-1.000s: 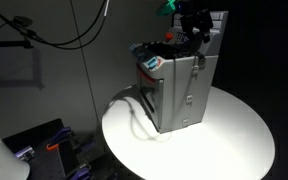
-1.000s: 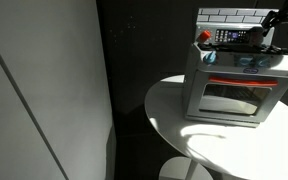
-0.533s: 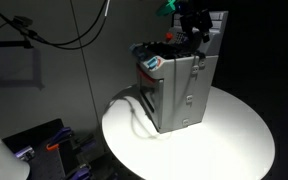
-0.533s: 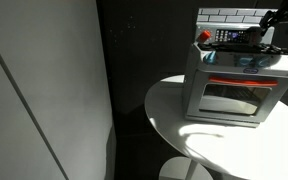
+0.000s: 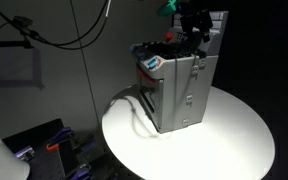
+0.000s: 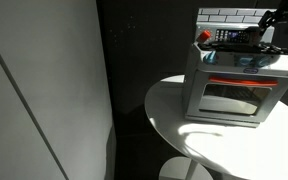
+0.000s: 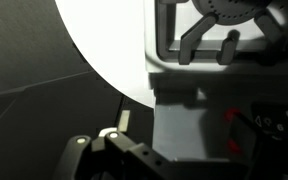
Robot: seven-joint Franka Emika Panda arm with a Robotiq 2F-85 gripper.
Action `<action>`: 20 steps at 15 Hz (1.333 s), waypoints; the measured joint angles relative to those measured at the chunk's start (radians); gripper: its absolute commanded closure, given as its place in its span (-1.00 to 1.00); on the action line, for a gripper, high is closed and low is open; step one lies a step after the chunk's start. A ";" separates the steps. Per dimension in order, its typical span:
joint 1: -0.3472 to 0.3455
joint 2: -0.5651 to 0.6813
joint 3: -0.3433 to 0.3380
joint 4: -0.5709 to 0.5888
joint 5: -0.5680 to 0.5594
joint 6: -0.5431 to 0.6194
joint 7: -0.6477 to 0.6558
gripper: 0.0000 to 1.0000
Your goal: Press a microwave button on the stove
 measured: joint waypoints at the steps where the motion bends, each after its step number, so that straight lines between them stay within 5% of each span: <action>1: 0.000 0.001 0.000 0.000 0.000 0.000 0.000 -1.00; 20: 0.020 0.030 -0.015 0.013 -0.002 0.059 0.017 -1.00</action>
